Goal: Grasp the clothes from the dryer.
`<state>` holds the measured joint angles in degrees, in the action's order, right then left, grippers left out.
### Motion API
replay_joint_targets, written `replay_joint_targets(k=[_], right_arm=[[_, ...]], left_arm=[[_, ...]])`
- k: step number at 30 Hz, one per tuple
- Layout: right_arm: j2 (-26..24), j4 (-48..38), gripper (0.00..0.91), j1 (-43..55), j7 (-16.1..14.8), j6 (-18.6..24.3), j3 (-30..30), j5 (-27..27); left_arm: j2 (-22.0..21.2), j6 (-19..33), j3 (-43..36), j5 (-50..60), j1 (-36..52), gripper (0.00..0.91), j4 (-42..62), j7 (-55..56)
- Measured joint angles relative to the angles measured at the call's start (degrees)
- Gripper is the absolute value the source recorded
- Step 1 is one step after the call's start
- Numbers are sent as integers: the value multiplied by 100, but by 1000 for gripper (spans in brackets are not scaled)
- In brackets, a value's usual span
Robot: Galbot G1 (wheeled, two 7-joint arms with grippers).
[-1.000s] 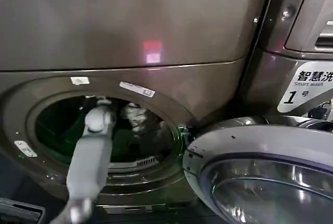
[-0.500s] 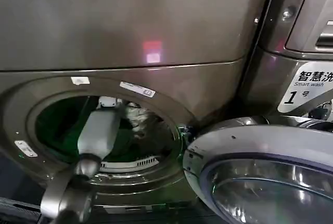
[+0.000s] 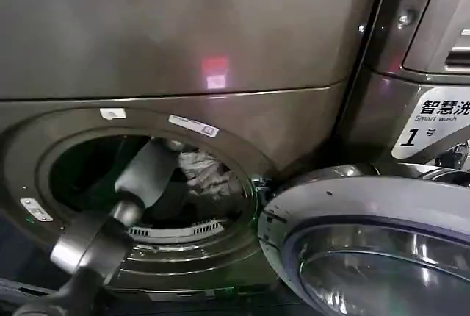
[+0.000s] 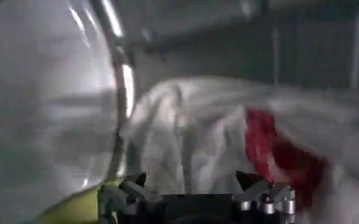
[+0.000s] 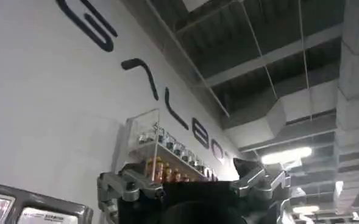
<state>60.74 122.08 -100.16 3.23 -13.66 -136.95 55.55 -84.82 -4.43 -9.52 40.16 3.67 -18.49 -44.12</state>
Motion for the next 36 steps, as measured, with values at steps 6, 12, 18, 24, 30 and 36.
replay_joint_targets(k=[6,12,18,24,30,36], right_arm=[[0,-5,907,45,-6,2,33,-13],[-15,-29,907,64,-19,11,59,-46],[-26,-39,907,72,-23,14,61,-49],[-32,-39,907,76,-28,19,83,-51],[-26,-66,907,100,-35,23,93,-71],[7,-50,907,131,-40,33,135,-104]], left_arm=[[-39,-94,-234,418,-48,907,102,-36],[-120,-128,-413,553,-65,751,202,-41],[-139,-110,-488,580,-95,0,239,-78],[-116,-84,-533,564,-82,0,265,-38],[-109,-25,-471,466,-96,0,285,9],[-38,-83,-124,174,-181,0,153,126]])
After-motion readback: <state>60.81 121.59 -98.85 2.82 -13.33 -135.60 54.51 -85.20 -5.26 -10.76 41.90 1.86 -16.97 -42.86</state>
